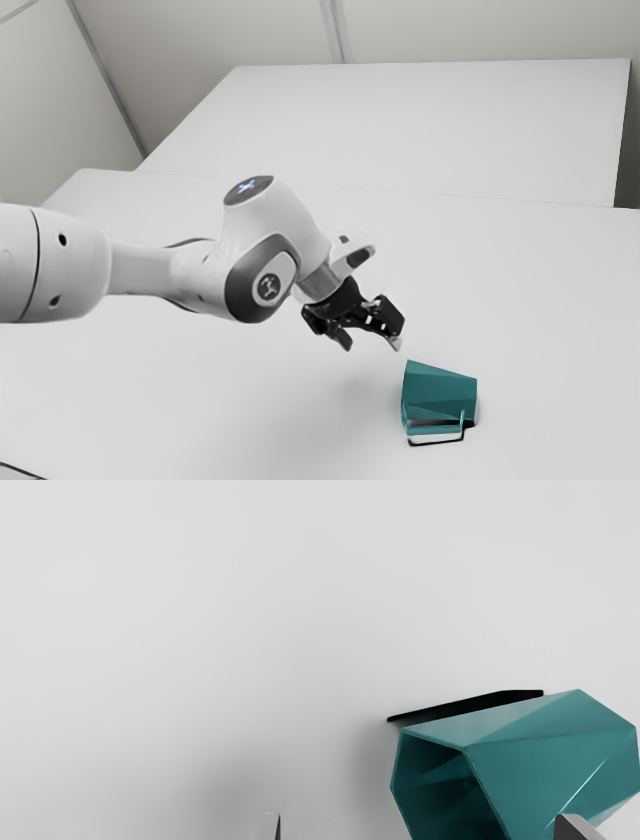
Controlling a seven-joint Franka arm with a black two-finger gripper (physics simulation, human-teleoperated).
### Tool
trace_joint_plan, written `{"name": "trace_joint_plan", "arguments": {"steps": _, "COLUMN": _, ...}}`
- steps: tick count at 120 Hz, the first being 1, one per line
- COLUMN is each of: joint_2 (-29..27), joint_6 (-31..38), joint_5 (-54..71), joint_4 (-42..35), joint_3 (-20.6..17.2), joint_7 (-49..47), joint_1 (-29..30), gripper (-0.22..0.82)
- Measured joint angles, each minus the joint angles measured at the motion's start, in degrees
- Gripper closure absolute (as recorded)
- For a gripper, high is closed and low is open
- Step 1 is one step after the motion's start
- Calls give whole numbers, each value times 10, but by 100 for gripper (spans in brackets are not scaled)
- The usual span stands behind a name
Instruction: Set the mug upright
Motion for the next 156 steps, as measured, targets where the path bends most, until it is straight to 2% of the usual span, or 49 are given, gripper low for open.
{"name": "trace_joint_plan", "arguments": {"steps": 21, "joint_2": -1, "joint_6": 3, "joint_5": -5, "joint_4": -10, "joint_3": -21, "joint_7": -11, "joint_1": 9, "gripper": 1}}
{"name": "trace_joint_plan", "arguments": {"steps": 41, "joint_2": 21, "joint_6": 27, "joint_5": -7, "joint_4": -1, "joint_3": -41, "joint_7": -22, "joint_1": -5, "gripper": 1}}
{"name": "trace_joint_plan", "arguments": {"steps": 67, "joint_2": 61, "joint_6": 51, "joint_5": -7, "joint_4": 29, "joint_3": -43, "joint_7": -38, "joint_1": -42, "gripper": 1}}
{"name": "trace_joint_plan", "arguments": {"steps": 84, "joint_2": 83, "joint_6": 71, "joint_5": -7, "joint_4": 35, "joint_3": -43, "joint_7": -46, "joint_1": -38, "gripper": 1}}
{"name": "trace_joint_plan", "arguments": {"steps": 116, "joint_2": 95, "joint_6": 107, "joint_5": -6, "joint_4": 36, "joint_3": -44, "joint_7": -56, "joint_1": -54, "gripper": 1}}
{"name": "trace_joint_plan", "arguments": {"steps": 156, "joint_2": 96, "joint_6": 121, "joint_5": -4, "joint_4": 50, "joint_3": -48, "joint_7": -65, "joint_1": -71, "gripper": 9}}
